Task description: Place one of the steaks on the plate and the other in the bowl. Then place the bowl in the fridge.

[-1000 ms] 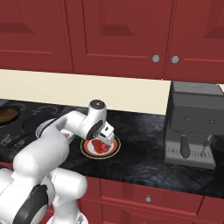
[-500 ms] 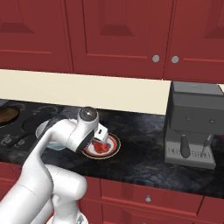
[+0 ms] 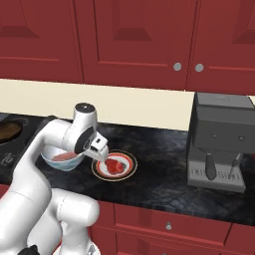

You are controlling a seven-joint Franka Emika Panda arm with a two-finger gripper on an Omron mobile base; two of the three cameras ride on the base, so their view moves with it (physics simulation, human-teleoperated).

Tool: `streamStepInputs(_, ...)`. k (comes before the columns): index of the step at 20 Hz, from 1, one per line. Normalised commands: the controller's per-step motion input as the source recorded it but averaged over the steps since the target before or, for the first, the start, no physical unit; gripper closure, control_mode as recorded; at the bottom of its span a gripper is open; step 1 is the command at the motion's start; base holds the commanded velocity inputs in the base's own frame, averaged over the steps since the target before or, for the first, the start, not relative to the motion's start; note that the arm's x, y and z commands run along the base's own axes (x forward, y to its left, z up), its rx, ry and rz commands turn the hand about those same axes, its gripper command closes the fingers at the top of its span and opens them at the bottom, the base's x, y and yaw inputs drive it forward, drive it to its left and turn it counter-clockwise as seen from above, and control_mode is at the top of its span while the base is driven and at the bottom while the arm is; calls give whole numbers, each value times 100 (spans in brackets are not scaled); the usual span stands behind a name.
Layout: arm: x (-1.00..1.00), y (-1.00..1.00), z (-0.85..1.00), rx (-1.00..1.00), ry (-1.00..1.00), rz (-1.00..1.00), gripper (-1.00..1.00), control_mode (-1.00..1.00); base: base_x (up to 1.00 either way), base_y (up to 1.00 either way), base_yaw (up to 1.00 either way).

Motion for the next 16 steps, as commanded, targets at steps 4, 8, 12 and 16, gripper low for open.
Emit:
streamStepInputs(4, 0, 0, 0, 0, 0, 0, -100, -100, 0, 0, 0)
streamStepInputs(8, 0, 0, 0, 0, 0, 0, -100, -100, 0, 0, 0)
streamStepInputs(12, 0, 0, 0, 0, 0, 0, -100, 100, 0, 0, 0)
streamStepInputs(16, 0, 0, 0, 0, 0, 0, -100, 100, -4, 17, 2)
